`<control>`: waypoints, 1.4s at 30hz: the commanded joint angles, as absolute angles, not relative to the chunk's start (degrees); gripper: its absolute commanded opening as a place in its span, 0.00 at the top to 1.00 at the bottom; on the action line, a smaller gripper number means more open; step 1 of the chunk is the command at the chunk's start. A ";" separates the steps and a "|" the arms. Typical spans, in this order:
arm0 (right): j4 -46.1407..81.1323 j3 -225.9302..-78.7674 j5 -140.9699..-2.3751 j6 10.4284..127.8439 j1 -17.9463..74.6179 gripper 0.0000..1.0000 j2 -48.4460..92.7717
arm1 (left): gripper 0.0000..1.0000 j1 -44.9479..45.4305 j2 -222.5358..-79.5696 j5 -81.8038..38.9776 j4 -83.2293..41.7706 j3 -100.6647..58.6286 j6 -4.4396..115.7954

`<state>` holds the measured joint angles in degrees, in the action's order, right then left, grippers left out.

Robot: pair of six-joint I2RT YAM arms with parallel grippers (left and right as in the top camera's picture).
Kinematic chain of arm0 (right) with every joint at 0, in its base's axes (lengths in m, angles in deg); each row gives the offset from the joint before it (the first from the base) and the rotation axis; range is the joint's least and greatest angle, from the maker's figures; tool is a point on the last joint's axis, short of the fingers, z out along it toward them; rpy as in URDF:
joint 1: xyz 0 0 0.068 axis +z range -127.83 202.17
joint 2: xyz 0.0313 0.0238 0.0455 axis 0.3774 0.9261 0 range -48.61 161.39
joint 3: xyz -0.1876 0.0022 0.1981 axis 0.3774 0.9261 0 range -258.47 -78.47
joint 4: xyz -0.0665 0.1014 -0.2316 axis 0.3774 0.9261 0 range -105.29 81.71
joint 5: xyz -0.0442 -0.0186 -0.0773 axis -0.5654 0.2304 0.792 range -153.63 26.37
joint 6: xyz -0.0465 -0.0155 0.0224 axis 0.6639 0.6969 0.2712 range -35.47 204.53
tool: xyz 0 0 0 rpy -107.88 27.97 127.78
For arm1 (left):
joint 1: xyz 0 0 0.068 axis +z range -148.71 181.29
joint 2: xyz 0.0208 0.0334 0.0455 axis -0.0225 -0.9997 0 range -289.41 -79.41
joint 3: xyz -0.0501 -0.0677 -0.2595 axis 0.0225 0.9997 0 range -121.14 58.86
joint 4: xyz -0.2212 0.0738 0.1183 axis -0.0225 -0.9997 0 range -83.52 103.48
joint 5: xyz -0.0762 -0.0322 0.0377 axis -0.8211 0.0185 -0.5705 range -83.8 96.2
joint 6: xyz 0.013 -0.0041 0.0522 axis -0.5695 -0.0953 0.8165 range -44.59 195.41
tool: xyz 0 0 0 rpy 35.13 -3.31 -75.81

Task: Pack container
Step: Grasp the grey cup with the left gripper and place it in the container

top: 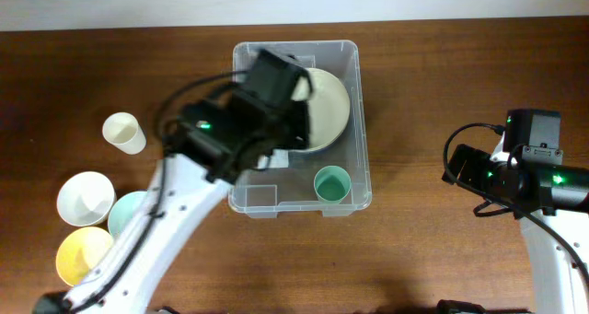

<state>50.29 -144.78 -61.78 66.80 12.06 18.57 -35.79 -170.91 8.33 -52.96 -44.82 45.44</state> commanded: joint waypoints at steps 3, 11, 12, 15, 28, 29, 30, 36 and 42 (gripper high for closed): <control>50.49 -144.51 -61.91 67.13 11.65 0.01 18.59 | 0.99 -43.33 -179.00 3.94 -52.74 -44.69 43.30; 50.49 -144.51 -61.94 67.13 11.65 0.01 18.59 | 0.99 -44.58 -188.92 -3.47 -53.33 -44.69 43.32; 50.49 -144.51 -61.94 67.13 11.65 0.01 18.59 | 0.99 -44.58 -189.14 -3.47 -53.33 -44.69 43.32; 50.47 -144.51 -61.94 67.13 11.65 0.01 18.59 | 0.96 -44.58 -189.29 -3.47 -53.22 -44.69 43.32; 50.49 -144.51 -61.91 67.15 11.65 0.01 18.59 | 0.32 -40.58 -187.76 2.21 -56.35 -46.42 44.19; 50.49 -144.51 -61.91 67.13 11.65 0.01 18.59 | 0.31 -37.71 -186.54 5.54 -58.53 -47.66 44.19; 50.49 -144.51 -61.91 67.13 11.65 0.01 18.59 | 0.30 -35.90 -185.73 7.37 -59.75 -48.34 44.19; 50.47 -144.51 -61.91 67.13 11.65 0.01 18.59 | 0.16 -12.01 -177.34 16.57 -63.97 -50.00 45.59; 50.47 -144.51 -61.94 67.13 11.65 0.01 18.59 | 0.16 10.61 -181.64 13.34 -62.09 -49.93 53.24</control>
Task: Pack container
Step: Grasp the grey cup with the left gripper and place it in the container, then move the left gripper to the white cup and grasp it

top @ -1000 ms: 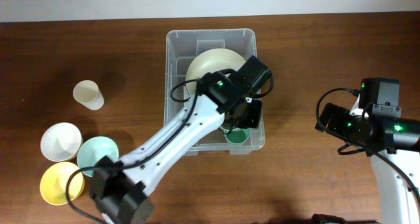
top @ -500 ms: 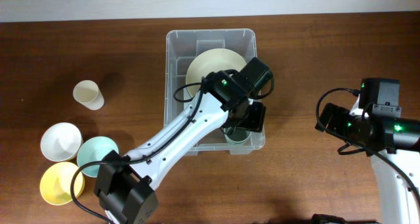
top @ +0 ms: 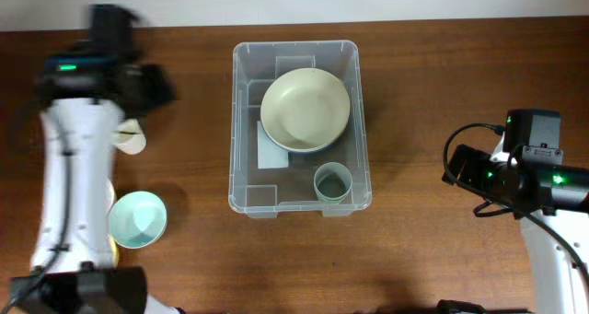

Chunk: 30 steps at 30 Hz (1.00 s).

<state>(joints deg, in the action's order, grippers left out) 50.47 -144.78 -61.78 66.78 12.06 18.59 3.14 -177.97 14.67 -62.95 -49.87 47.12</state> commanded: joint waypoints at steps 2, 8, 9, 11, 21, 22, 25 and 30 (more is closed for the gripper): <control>50.47 -144.51 -61.94 67.13 11.65 0.01 18.59 | 0.16 13.96 -184.94 10.85 -61.18 -49.93 55.38; 50.51 -144.51 -61.94 67.15 11.65 0.01 18.59 | 0.17 15.57 -196.59 9.73 -58.29 -49.93 58.40; 50.51 -144.51 -61.94 67.15 11.65 0.01 18.59 | 0.17 15.31 -198.45 9.54 -57.50 -49.93 58.40; 50.49 -144.51 -61.91 67.15 11.65 0.01 18.59 | 0.17 15.05 -201.20 9.38 -55.91 -49.93 58.40; 50.47 -144.51 -61.91 67.15 11.65 0.01 18.59 | 0.40 14.79 -207.98 9.38 -52.04 -49.93 58.38; 50.47 -144.51 -61.89 67.15 11.65 0.01 18.59 | 0.54 14.79 -208.53 9.38 -52.06 -49.93 58.38; 50.47 -144.51 -61.89 67.15 11.65 0.01 18.59 | 0.79 14.68 -209.57 9.34 -52.50 -49.93 58.36; 50.47 -144.51 -61.89 67.15 11.65 0.01 18.59 | 0.99 13.63 -209.49 9.32 -53.15 -50.57 58.38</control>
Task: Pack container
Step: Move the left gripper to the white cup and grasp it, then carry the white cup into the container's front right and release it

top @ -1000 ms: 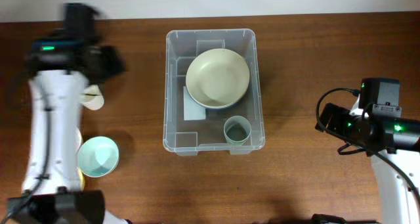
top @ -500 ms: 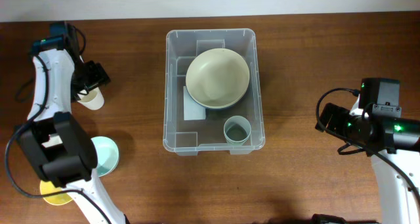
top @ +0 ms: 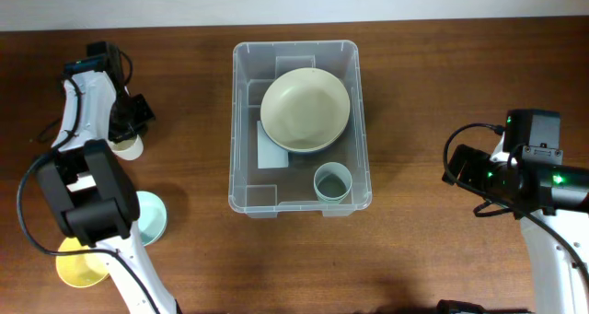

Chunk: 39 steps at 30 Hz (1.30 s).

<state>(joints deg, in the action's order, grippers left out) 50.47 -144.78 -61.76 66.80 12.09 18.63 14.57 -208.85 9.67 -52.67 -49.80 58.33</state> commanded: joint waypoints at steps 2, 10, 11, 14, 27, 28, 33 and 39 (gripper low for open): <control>50.47 -144.51 -61.89 67.15 11.65 0.01 18.59 | 0.99 13.08 -209.47 8.51 -54.64 -52.16 58.38; 50.47 -144.51 -61.87 67.15 11.65 0.01 18.59 | 0.99 5.89 -206.86 3.39 -72.19 -75.03 58.42; 50.47 -144.51 -61.87 67.15 11.65 0.01 18.59 | 0.99 3.47 -205.47 3.44 -74.31 -78.74 58.40; 50.47 -144.51 -61.87 67.15 11.65 0.01 18.59 | 0.99 -3.11 -201.51 4.47 -77.59 -84.58 58.36; 50.75 -144.51 -61.91 67.15 11.65 0.01 18.59 | 0.99 -33.17 -196.18 7.63 -82.03 -85.15 52.91; 50.75 -144.51 -61.91 67.15 11.65 0.01 18.59 | 0.99 -34.39 -196.18 7.70 -81.66 -85.04 52.65; 50.90 -144.51 -61.91 67.15 11.65 0.01 18.59 | 0.99 -41.76 -196.50 8.07 -77.00 -82.13 48.56; 51.14 -144.51 -61.91 67.15 11.65 0.01 18.59 | 0.99 -46.15 -196.50 6.74 -71.51 -70.68 45.15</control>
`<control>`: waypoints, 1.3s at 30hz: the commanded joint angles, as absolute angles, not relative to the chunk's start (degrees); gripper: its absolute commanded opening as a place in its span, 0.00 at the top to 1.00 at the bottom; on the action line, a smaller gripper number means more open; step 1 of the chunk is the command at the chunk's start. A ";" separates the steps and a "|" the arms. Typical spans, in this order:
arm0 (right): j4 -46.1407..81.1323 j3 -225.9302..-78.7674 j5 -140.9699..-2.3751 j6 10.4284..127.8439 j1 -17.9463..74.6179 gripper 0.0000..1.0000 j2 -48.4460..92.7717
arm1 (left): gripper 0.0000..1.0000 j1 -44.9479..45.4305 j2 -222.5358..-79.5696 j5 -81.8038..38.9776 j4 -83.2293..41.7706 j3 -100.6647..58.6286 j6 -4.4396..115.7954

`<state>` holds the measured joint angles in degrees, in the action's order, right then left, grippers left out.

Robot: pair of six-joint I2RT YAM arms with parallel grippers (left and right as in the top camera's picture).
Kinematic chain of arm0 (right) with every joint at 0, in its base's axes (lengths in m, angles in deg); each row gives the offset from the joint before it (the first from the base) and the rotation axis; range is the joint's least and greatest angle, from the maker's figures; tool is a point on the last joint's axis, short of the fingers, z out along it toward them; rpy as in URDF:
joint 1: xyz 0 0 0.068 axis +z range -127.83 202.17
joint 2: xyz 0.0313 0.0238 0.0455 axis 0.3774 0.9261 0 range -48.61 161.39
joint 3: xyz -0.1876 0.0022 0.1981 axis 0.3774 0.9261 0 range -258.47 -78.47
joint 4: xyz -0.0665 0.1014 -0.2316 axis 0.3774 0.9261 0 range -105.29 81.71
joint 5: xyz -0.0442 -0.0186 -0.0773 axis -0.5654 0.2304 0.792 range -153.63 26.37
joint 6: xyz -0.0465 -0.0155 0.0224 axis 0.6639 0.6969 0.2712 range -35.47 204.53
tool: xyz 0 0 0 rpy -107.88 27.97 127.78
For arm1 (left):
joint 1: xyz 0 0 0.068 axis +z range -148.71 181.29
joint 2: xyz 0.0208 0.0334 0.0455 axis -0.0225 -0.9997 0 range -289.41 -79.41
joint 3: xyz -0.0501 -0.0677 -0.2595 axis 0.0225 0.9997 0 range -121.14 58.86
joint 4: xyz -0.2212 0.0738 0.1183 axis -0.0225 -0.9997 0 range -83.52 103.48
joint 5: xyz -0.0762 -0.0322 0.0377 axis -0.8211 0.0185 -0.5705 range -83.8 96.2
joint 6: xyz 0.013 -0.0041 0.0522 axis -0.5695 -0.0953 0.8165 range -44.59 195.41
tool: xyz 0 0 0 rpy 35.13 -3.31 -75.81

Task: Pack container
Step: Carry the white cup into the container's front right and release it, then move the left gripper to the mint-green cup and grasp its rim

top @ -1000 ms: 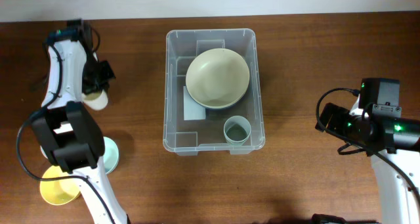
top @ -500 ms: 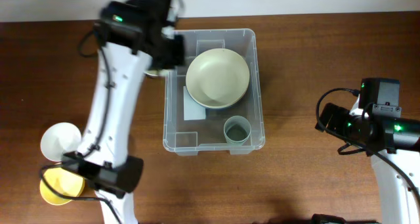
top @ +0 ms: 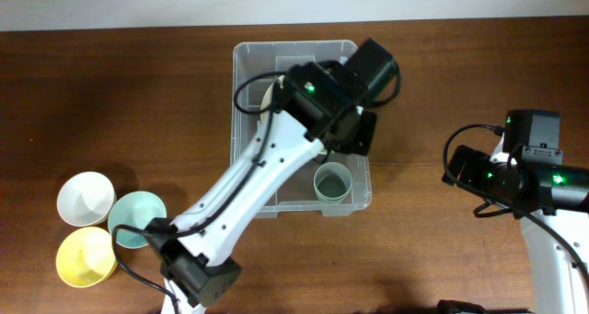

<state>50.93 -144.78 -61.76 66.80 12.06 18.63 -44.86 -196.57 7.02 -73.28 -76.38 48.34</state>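
Note:
The clear plastic container (top: 237, 130) stands at the table's middle. My left arm reaches across it from the lower left, and its black gripper (top: 354, 135) hangs over the container's right wall; its fingers are hidden from above. A green cup (top: 332, 182) stands upright in the container's near right corner. Only a sliver of the cream bowl (top: 269, 102) shows past the arm. No small cream cup shows anywhere on the table. My right arm (top: 515, 171) rests at the far right.
Three bowls sit together at the lower left: white (top: 85, 197), teal (top: 138, 217) and yellow (top: 85, 256). The left arm's white link crosses the container's near left part.
My left gripper was at the small cream cup on the far left; now it is over the container's right side. The cream cup is gone from its spot. The white bowl shows again.
My left gripper was first over the container, beside the cream bowl, with a green cup inside. It then stood at the far left above the cream cup, then right at that cup. Now it is back over the container and the cup has left the table.

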 commanded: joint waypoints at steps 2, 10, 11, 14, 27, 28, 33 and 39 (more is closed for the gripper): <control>51.12 -144.51 -61.91 67.15 11.65 0.01 18.59 | 0.99 -46.98 -196.50 5.30 -68.93 -65.67 44.98; 51.14 -144.51 -61.91 67.15 11.65 0.01 18.59 | 0.99 -47.09 -196.50 2.32 -61.28 -51.92 45.04; 51.14 -144.51 -61.91 67.15 11.65 0.01 18.59 | 0.99 -47.09 -196.50 2.32 -61.26 -51.68 45.04; 51.12 -144.51 -61.89 67.15 11.65 0.01 18.59 | 0.67 -47.09 -196.48 2.30 -61.22 -51.66 45.28; 51.08 -144.51 -61.87 67.17 11.65 0.01 18.59 | 0.14 -28.14 -180.13 19.81 -72.63 -65.06 47.25; 51.04 -144.51 -61.87 67.17 11.65 0.01 18.59 | 0.13 -21.01 -177.86 20.40 -76.61 -65.04 45.18; 50.69 -144.51 -61.89 67.15 11.65 0.01 18.63 | 0.04 -0.18 -176.79 19.79 -82.16 -61.67 45.04; 50.69 -144.51 -61.89 67.15 11.65 0.02 18.63 | 0.03 7.49 -176.79 16.90 -75.78 -45.80 45.74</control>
<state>50.69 -144.75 -61.78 66.80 12.09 18.63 5.45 -175.57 18.91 -78.27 -54.07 45.59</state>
